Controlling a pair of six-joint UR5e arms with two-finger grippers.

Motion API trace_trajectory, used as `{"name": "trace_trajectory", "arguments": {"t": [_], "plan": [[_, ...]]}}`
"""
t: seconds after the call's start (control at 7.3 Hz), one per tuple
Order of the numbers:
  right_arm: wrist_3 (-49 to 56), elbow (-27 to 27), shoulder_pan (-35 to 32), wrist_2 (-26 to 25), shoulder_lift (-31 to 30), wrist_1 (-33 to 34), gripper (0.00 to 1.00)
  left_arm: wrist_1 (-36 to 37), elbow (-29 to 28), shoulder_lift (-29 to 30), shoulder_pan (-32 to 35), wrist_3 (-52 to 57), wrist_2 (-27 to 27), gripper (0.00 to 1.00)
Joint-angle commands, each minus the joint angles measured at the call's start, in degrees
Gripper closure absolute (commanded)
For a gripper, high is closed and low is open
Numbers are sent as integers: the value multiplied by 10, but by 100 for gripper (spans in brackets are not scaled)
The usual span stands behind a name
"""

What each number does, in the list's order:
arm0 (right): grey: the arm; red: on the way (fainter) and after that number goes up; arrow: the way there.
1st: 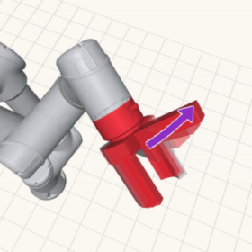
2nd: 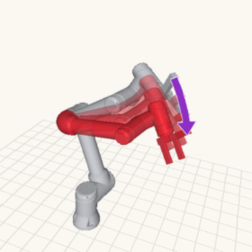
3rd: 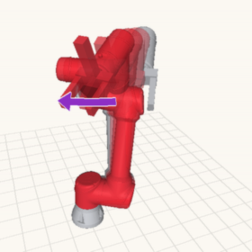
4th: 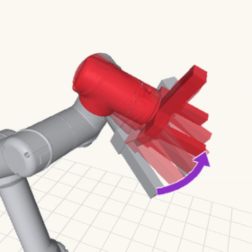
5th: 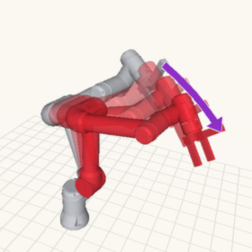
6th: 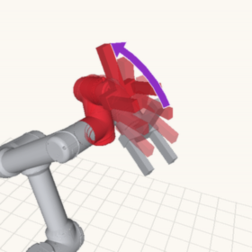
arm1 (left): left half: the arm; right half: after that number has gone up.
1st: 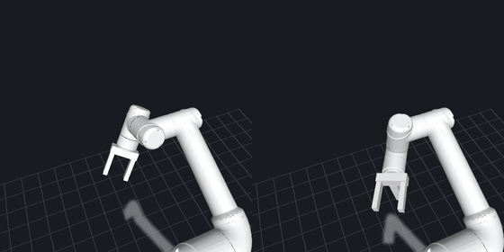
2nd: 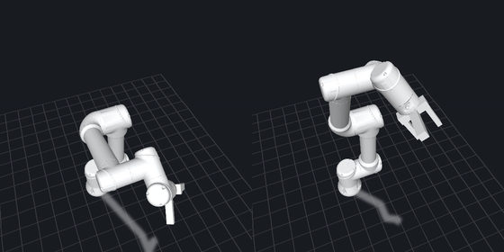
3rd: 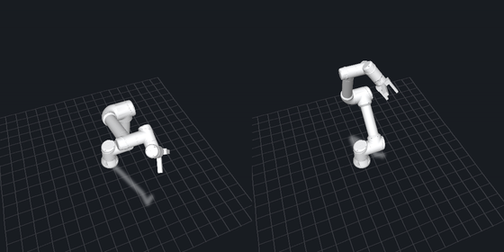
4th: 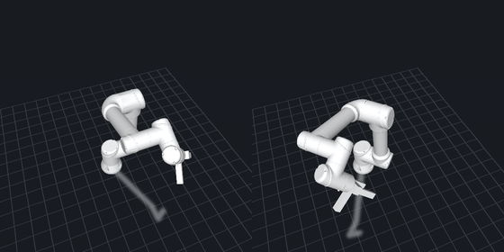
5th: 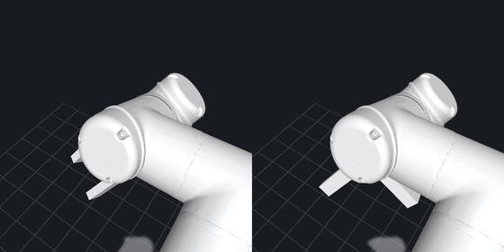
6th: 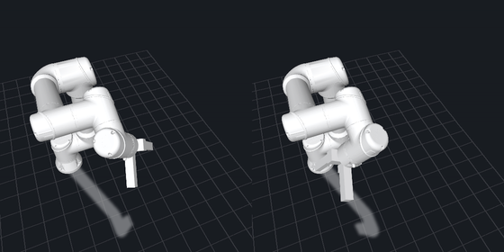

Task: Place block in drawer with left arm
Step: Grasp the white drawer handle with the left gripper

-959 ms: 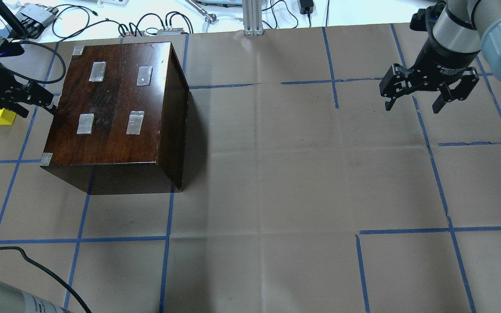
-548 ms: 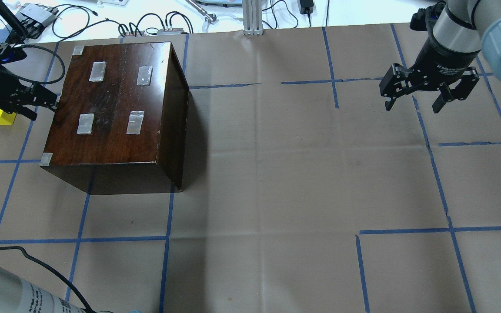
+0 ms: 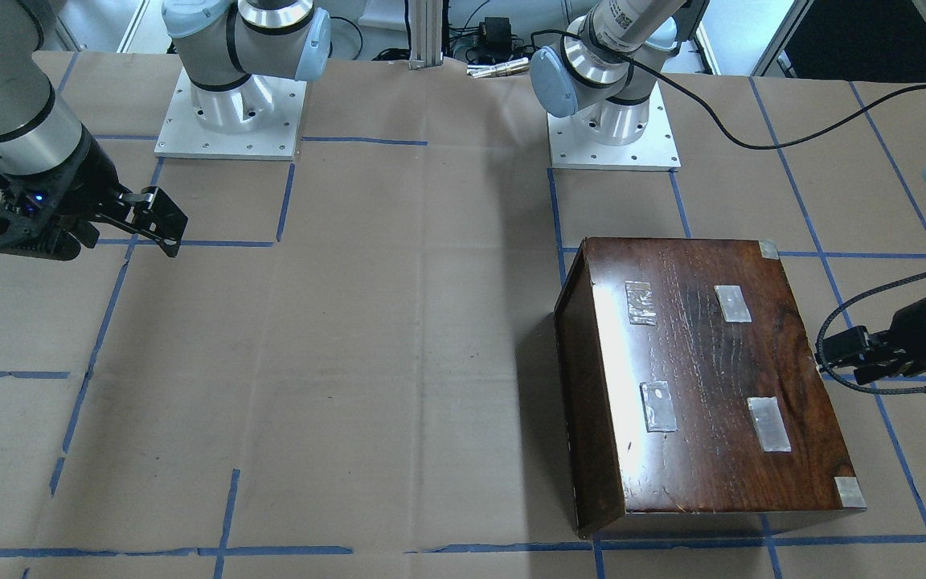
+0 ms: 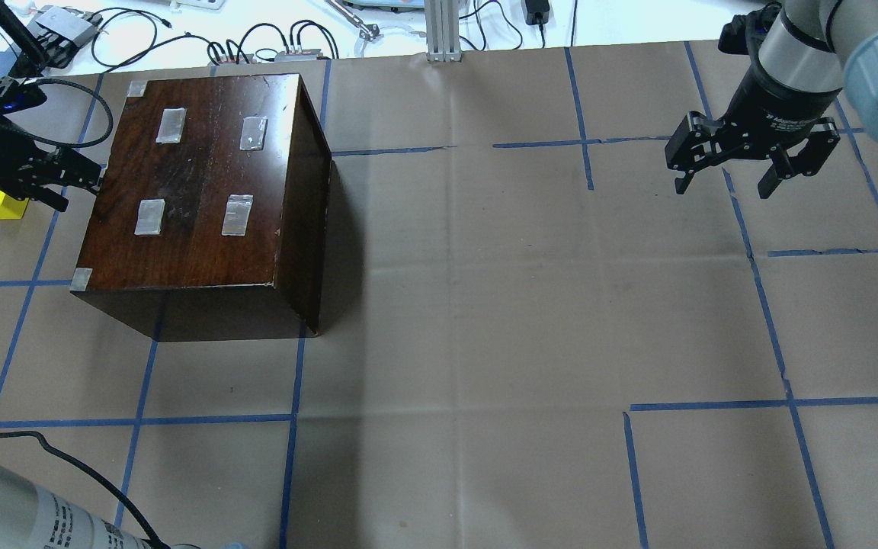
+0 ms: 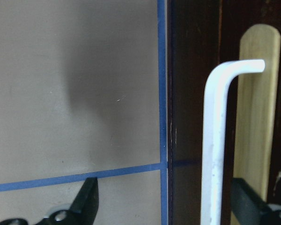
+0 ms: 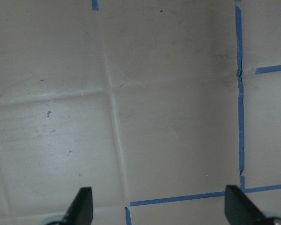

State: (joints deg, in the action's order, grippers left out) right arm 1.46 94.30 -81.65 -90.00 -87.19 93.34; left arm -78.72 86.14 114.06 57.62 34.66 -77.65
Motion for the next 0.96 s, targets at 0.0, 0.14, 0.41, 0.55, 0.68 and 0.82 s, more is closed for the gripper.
{"name": "trace_trajectory", "arguments": {"t": [0.0, 0.14, 0.41, 0.55, 0.68, 0.82], "plan": [[-1, 0, 0, 0, 0, 0, 0, 0, 0, 3, -2, 0, 7, 1], [-1, 0, 0, 0, 0, 0, 0, 0, 0, 6, -2, 1, 21, 1], [0, 0, 0, 0, 0, 0, 0, 0, -1, 13, -2, 1, 20, 1], [0, 0, 0, 0, 0, 0, 0, 0, -1, 13, -2, 1, 20, 1], [0, -1, 0, 0, 0, 0, 0, 0, 0, 13, -6, 1, 18, 1], [0, -1, 0, 0, 0, 0, 0, -1, 0, 17, -18, 1, 20, 1]]}}
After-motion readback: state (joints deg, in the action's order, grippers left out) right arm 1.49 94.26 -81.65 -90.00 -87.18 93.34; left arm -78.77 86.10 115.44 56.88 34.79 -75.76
